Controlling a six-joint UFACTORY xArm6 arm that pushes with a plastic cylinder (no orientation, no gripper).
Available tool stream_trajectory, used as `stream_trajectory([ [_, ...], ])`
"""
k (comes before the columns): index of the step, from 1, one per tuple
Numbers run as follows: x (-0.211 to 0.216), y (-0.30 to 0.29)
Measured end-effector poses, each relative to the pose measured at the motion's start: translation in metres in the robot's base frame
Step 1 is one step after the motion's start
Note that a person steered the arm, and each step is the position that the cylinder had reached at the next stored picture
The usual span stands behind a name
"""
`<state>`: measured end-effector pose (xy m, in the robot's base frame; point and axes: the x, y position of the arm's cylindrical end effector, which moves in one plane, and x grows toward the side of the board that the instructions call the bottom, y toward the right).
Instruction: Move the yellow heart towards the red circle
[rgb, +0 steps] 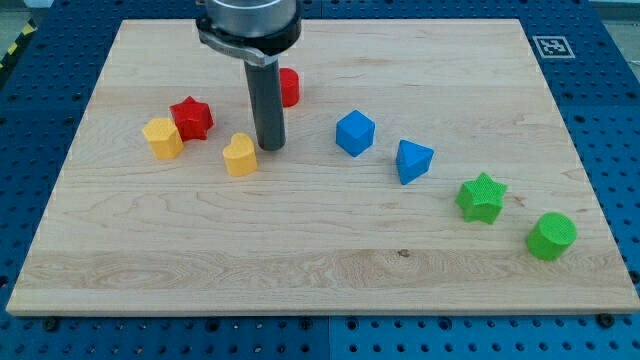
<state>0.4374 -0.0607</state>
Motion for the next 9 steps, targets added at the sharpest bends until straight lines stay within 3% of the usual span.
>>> stream_trajectory([
  [2,0.052,0.000],
  [9,0.048,-0.058],
])
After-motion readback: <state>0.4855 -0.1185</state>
